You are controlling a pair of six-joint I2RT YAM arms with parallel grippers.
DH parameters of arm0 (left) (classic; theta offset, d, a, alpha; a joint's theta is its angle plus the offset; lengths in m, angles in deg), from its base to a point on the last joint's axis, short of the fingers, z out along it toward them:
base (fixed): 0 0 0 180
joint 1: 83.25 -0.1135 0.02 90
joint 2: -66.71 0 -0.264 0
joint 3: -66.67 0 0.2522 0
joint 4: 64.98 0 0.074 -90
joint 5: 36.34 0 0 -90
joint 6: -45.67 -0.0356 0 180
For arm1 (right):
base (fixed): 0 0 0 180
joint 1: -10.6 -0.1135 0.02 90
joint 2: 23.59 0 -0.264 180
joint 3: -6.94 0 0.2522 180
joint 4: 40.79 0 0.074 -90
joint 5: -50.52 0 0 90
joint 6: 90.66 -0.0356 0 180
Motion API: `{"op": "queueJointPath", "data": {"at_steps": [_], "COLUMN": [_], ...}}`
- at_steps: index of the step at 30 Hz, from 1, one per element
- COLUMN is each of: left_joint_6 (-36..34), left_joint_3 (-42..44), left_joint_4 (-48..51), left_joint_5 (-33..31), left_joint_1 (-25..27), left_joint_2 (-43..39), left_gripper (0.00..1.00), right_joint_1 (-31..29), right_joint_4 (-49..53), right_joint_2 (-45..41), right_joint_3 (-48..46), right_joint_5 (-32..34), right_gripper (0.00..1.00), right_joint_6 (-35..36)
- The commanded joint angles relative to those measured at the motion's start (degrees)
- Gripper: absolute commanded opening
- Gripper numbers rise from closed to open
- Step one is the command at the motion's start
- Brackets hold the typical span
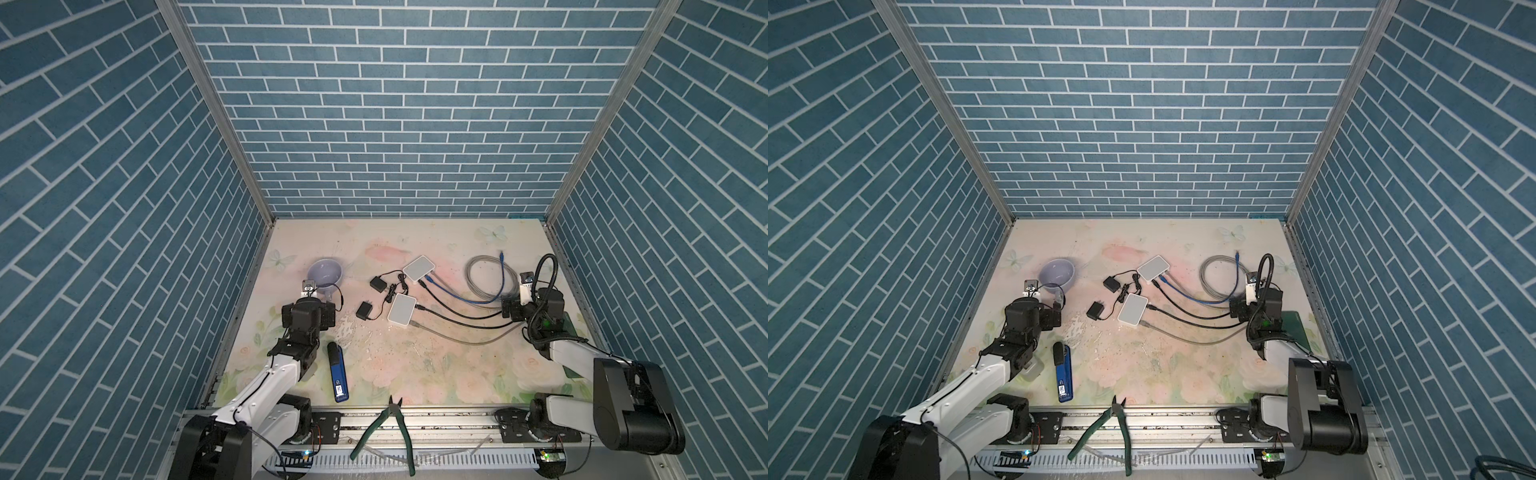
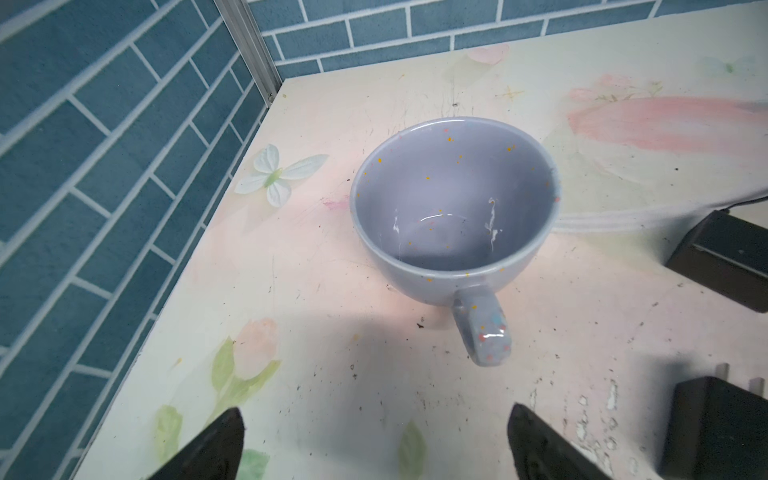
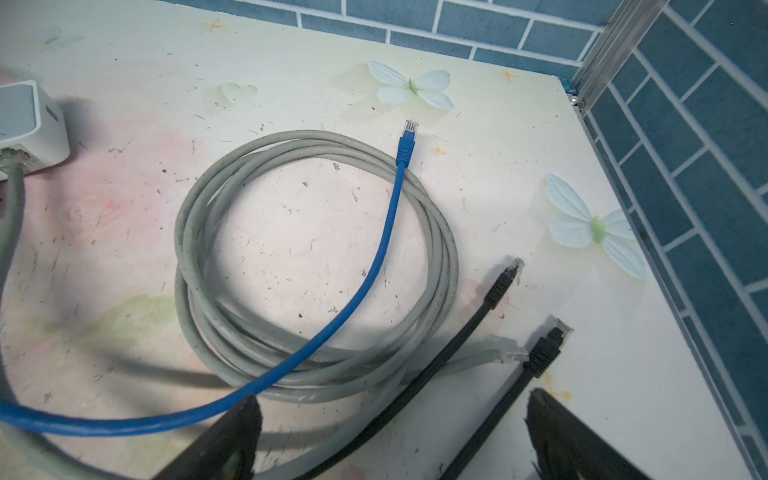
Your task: Insert the plug into the switch port
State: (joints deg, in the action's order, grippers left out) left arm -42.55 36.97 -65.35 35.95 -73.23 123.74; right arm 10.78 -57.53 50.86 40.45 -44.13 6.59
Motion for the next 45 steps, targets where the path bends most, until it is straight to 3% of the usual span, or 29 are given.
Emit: {"op": "queueJointPath", "data": {"at_steps": [1, 7, 12, 15, 22, 26, 32, 34, 36, 40, 45], "left_joint_6": [-1.35, -2.02, -1.96, -2.00, -5.51, -6.35, -4.69, -2.95, -2.97, -2.76, -2.95], "left_joint_3": [1.69, -0.27, -2.97, -5.30, -4.08, -0.18, 0.28, -1.42, -1.40, -4.13, -3.99], "left_joint_4": [-13.16, -19.84, -24.97, -22.95, -24.89, -34.96, -50.15, -42.18, -45.55, -38.87, -39.47], "left_joint_5": [5.83, 9.48, 12.14, 14.04, 18.82, 13.42, 13.79, 11.55, 10.54, 7.64, 7.60], "left_joint_1": [-2.59, -4.03, -4.83, -5.74, -6.15, -7.18, -9.24, -9.67, -9.65, -8.79, -8.68], "left_joint_2": [1.68, 9.30, 16.15, 18.01, 17.42, 18.16, 32.04, 29.05, 31.11, 30.32, 30.53], "left_gripper": [1.00, 1.00, 1.00, 1.00, 0.99, 1.00, 1.00, 1.00, 1.00, 1.00, 0.99], "right_joint_1": [1.19, 1.55, 1.58, 1.68, 1.65, 1.65, 1.68, 1.66, 1.66, 1.63, 1.66], "right_joint_4": [-7.60, -10.15, -22.17, -31.97, -26.96, -25.31, -24.55, -23.06, -22.28, -19.41, -18.98], "right_joint_2": [1.46, 0.90, 8.58, 14.30, 13.01, 13.45, 13.52, 13.57, 13.57, 13.85, 13.87], "right_joint_3": [1.17, -0.05, -1.45, -3.67, -2.16, -0.85, -0.45, 0.48, 0.89, 2.56, 2.75], "right_joint_5": [-3.88, -2.30, -3.75, -2.04, -1.96, -1.11, 4.64, 5.44, 6.07, 5.97, 5.02], "right_gripper": [0.99, 0.99, 0.99, 0.99, 0.99, 0.99, 0.99, 0.99, 0.99, 0.99, 0.99], "right_joint_6": [-2.05, -3.68, -5.81, -6.63, -6.22, -6.84, -9.02, -9.44, -9.76, -9.47, -9.14]}}
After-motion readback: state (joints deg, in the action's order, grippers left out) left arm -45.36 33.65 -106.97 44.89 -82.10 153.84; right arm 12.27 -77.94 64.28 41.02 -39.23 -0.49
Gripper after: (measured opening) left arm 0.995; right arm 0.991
